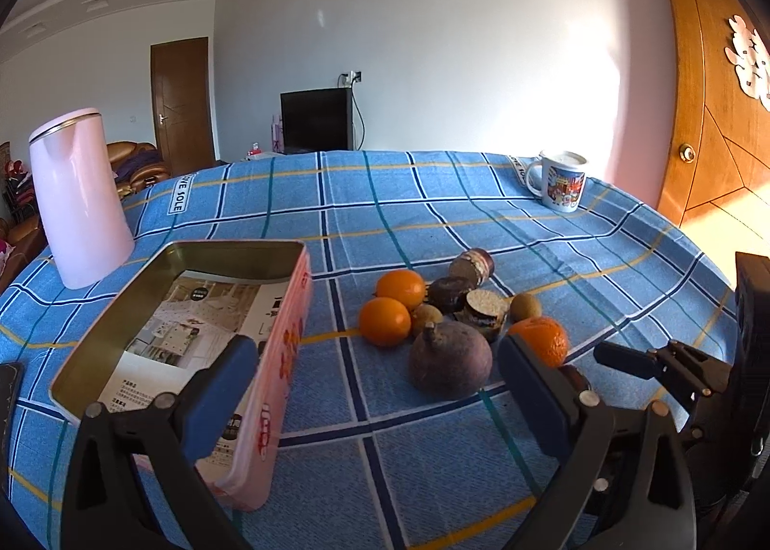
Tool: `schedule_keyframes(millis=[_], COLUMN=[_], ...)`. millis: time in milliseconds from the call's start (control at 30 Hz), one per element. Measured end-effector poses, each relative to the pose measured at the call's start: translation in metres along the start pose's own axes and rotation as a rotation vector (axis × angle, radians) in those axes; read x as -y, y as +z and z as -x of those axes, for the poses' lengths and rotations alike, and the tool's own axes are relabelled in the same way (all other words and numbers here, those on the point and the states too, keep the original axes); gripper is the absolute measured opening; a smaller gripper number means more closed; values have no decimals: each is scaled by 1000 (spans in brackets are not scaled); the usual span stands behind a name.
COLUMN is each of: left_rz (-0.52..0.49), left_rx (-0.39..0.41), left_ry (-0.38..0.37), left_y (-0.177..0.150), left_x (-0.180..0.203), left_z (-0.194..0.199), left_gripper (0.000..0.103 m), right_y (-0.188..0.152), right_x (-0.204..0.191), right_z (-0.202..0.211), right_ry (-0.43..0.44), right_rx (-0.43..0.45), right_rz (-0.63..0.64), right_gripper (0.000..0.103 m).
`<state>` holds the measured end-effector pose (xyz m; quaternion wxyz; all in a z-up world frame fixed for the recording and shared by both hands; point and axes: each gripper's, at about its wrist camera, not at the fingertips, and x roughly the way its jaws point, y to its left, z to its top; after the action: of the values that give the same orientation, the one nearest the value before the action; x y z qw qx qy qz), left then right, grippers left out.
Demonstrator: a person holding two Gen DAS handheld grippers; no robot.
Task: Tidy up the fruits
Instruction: 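Grasp the purple fruit with the left tool while the right tool grasps the dark brown fruit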
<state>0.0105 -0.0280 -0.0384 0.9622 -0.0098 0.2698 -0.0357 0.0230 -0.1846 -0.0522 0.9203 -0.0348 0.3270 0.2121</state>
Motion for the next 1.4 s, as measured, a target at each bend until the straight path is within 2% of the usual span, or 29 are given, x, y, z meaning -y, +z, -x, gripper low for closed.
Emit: schedule_keyframes(millis=[67,133,200,400,467,600,767,1033,1400], left_rz=[-8,-17,-35,-58,-67,-74,-79,-67,-71], left_rx=[-16,-32,-43,-109,-128,-175,-172,-126,-16], left_ry=[-23,-38,-51,-71,-70,-79,-115,-125,-79], left_y=[-1,-1,-1,-2,-2,-2,-2,-3,5], left_x=[4,9,16,26,29,32,33,28,21], left_z=[-4,-8,-13,-32,-37,-49,-50,-39,-15], left_gripper=[96,95,91,78,77,64,52,52,52], right_y=[-4,-6,-7,-13,-12,-9,-11,1,12], right_x=[0,-1,-2,7,12,16,14,5,-5], right_z=[-8,-7,-5,4,10,18,19,27,30], right_ry=[36,58,85,84,75,57,64,61,59], right_rx=[-40,-39,-43,-7,23,62,77,121,166], right_rz=[-9,-3,5,-13,-28,-27,-25,10,45], right_gripper=[67,52,42,42,42,42,42,42,42])
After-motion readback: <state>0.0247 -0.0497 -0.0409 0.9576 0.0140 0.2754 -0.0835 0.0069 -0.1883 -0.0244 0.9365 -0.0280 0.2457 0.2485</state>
